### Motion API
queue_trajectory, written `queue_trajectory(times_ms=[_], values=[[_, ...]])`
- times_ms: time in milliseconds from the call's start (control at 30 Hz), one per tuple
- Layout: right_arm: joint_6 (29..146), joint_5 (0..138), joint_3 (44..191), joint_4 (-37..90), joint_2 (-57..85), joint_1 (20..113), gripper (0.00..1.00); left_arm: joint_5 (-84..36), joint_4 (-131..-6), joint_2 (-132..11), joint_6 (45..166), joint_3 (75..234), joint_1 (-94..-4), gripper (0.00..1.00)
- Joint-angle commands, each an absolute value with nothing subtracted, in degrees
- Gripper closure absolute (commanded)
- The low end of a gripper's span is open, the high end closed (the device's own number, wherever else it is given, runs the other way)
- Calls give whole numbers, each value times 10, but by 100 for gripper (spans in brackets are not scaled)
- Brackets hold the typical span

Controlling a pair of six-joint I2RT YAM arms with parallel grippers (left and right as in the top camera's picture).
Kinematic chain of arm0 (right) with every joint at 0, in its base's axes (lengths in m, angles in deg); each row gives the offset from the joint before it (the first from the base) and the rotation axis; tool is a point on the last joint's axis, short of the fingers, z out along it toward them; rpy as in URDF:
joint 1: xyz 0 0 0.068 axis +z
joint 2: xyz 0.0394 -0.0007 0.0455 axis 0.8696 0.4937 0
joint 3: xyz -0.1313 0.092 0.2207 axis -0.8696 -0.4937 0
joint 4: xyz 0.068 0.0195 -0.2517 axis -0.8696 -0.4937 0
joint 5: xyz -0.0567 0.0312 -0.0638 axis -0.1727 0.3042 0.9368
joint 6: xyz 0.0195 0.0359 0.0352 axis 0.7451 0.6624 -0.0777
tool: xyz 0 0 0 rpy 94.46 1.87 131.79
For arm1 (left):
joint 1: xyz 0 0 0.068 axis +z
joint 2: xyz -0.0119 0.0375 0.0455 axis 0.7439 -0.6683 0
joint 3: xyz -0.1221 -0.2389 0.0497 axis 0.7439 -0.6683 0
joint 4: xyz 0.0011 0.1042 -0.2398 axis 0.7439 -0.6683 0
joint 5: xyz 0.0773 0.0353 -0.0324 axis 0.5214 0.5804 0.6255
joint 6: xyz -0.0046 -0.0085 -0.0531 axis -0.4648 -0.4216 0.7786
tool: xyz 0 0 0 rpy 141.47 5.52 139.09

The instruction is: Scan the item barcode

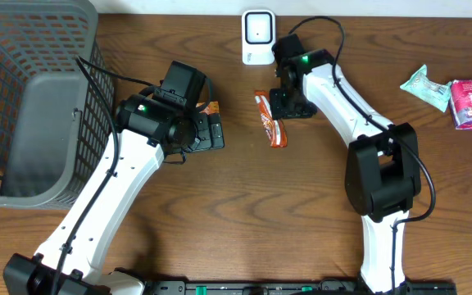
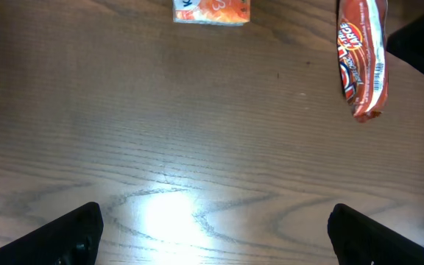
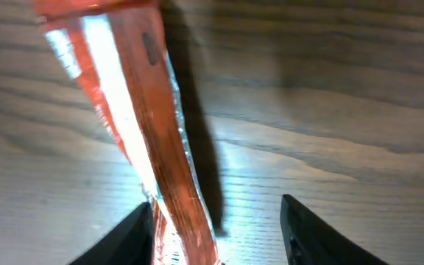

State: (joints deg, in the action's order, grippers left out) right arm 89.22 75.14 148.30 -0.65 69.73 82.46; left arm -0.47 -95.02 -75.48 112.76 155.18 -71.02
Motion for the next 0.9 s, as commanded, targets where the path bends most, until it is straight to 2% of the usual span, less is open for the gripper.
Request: queue_trajectory(times_ms=[0,200,267,333,467,567,733,867], values=[[886,726,1495,1,676,845,47,-1,-952,-756,1124,1553,-708,2],[828,694,1495,51,676,876,47,-1,-952,-756,1124,1553,-708,2],[828,759,1495,64,676,891,44,-1,-952,-756,1124,1553,-708,2],[830,847,1494,71,678,910,36,-1,-952,-756,1124,1553,-708,2],[829,977,1488,70,687,943,35,-1,-952,-756,1124,1553,-708,2],[829,1043,1480,72,702,965,35,-1,-952,-756,1124,1553,-708,2],[830,1050,1478,75,724,972,38,-1,-952,-756,1124,1553,-708,2],[843,1053,1477,75,744,972,45,-1,-952,-756,1124,1553,-708,2]])
